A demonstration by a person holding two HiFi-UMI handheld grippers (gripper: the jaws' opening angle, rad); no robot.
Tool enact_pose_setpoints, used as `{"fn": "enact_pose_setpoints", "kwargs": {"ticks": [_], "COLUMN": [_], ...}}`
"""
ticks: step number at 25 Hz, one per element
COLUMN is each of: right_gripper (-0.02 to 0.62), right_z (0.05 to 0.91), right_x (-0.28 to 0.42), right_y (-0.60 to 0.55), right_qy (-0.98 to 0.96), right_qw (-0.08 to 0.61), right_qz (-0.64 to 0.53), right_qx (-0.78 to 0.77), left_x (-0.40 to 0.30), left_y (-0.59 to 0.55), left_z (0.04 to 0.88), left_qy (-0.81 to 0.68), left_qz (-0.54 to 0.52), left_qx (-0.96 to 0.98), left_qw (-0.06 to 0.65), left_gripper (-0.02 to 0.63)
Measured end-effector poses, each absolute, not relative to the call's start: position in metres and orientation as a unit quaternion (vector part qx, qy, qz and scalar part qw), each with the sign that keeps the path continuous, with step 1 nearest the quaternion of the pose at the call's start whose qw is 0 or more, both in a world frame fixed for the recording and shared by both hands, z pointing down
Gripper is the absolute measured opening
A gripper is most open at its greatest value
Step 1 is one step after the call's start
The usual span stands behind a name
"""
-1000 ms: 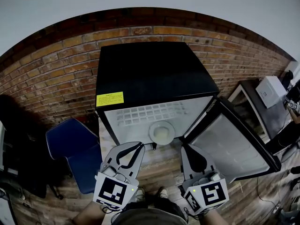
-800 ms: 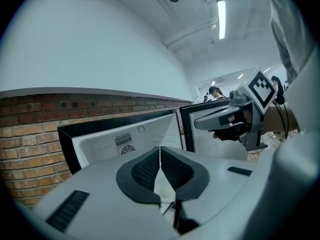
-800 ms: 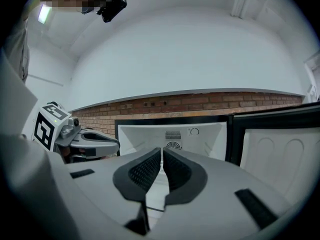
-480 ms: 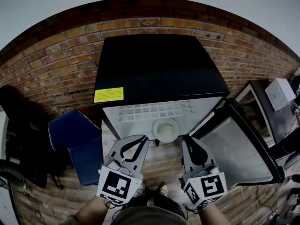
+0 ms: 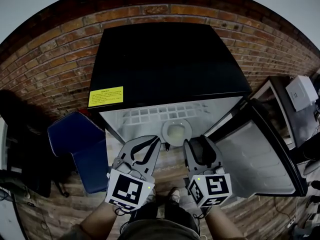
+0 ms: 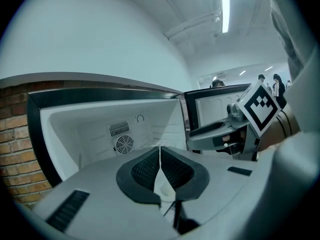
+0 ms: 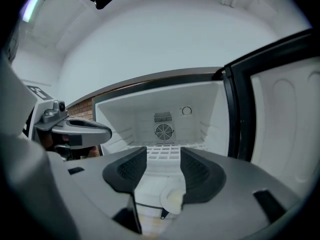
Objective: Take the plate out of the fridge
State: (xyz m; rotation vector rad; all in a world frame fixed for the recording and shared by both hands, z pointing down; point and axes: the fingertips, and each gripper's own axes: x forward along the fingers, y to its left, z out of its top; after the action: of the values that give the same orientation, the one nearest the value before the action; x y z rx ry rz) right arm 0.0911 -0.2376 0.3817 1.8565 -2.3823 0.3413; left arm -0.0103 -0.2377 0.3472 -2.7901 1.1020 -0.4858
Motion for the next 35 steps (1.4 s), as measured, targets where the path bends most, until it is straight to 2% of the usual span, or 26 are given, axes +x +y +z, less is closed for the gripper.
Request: {"fn": "enact_pose_setpoints", "kwargs": {"ticks": [3,6,12,24,35], "right_gripper": [0.228,0.234,0.249,0.252,0.252], "right_z": [0.400,0.420,0.468,0.564,0.615], "right_x": [0.092,0.094,0.100,0.108,0.118], "right_y": [-0.245,-0.250,-0.257,-0.267,-0.274], "right_qy": [-0.779,-0.770,-0.743,-0.688,-0.639], "right_qw": [0.031,0.020,0.032,0.036,-0.021], "right_qz": [0.149,0.176,0.226,0.339,0.422], "right_qx": [0.608,0.613,0.629,0.641,0.643], "left_x": [-0.008,-0.006,0.000,0.000,0.007], "left_y": [-0.244,-0.250,-0.262,-0.284,-0.294], "left_z": [0.357,0.367,0.389,0.445,0.489], "left_qy": [0.362,0.360,0.358,0.357,0.347], "left_qz": [-0.164,-0.167,-0.176,-0.202,-0.215], "left_qx": [-0.917,-0.917,-0.917,-0.912,-0.912], "left_qw": [0.044,0.037,0.023,-0.012,-0.039], "left_gripper": [0.021,0.021,0.021,0.021,0.021]}}
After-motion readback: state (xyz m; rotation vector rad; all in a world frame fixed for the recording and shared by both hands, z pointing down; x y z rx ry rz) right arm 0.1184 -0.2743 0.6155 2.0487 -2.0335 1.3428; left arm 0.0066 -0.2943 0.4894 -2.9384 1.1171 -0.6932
